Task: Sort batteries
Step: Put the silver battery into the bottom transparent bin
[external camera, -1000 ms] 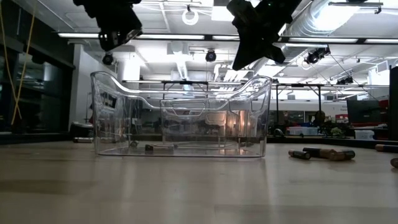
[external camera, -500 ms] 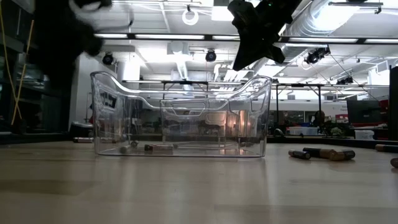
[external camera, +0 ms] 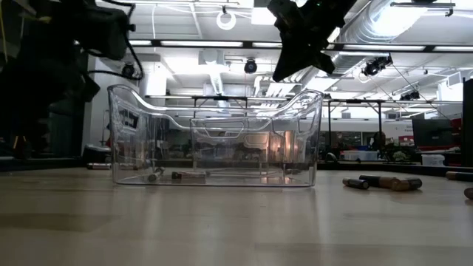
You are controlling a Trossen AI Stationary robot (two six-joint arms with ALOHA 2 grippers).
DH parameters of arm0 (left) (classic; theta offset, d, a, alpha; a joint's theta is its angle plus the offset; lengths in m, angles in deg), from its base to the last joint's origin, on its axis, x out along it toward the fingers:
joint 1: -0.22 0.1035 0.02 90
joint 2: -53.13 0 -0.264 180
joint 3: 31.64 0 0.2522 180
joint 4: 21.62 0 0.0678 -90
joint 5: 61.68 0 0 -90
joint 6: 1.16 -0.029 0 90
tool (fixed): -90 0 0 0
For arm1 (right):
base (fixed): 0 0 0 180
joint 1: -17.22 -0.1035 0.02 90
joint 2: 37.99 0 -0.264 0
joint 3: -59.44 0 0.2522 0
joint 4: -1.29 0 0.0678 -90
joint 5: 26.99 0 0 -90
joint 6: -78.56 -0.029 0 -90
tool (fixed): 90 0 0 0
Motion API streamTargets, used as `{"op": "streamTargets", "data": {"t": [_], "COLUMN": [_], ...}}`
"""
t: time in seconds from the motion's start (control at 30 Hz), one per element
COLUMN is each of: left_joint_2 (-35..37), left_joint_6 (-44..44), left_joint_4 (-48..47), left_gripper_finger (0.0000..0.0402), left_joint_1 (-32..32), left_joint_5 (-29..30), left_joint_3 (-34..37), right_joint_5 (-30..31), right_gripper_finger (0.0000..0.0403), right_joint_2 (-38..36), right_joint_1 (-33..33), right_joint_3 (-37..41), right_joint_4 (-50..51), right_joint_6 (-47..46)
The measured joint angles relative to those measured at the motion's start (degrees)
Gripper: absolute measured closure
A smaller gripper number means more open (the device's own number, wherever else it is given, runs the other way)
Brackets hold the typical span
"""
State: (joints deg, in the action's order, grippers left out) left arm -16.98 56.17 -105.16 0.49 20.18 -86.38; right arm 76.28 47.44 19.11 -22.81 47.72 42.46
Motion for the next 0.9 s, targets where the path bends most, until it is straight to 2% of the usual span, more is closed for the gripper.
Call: {"op": "streamTargets", "data": {"t": [0.13, 0.23, 0.33, 0.4, 0.47, 0.5, 0.7, 0.9], "left_joint_2": [-6.47, -11.93, -17.49, -21.14, -24.34, -25.67, -32.46, -38.66], "left_joint_6": [-17.96, -28.10, -35.45, -39.52, -42.40, -43.11, -44.40, -43.00], "left_joint_4": [-1.30, -3.90, -9.00, -12.24, -14.17, -14.47, -11.78, -7.42], "left_gripper_finger": [0.0205, 0.0218, 0.0258, 0.0308, 0.0368, 0.0384, 0.0399, 0.0401], "left_joint_1": [1.27, 2.20, 3.45, 4.37, 5.44, 5.95, 6.89, 6.89], "left_joint_5": [-3.49, -3.04, -2.70, -2.85, -2.96, -2.82, -0.08, -0.19], "left_joint_3": [-0.41, -2.70, -4.75, -4.98, -4.69, -4.37, -4.10, -3.84], "right_joint_5": [0.13, -0.18, -0.23, -0.23, -0.23, -0.23, -0.24, 0.01], "right_gripper_finger": [0.0403, 0.0403, 0.0403, 0.0403, 0.0403, 0.0403, 0.0403, 0.0403], "right_joint_2": [0.00, 0.00, 0.00, 0.00, 0.00, 0.00, 0.00, 0.00], "right_joint_1": [0.36, 0.41, 0.39, 0.39, 0.39, 0.39, 0.39, 0.39], "right_joint_3": [0.00, 0.00, 0.00, 0.00, 0.00, 0.00, 0.00, 0.00], "right_joint_4": [-1.57, -1.72, -1.73, -1.73, -1.71, -1.72, -1.86, -2.43], "right_joint_6": [1.50, 1.62, 1.62, 1.62, 1.62, 1.62, 1.54, 1.51]}}
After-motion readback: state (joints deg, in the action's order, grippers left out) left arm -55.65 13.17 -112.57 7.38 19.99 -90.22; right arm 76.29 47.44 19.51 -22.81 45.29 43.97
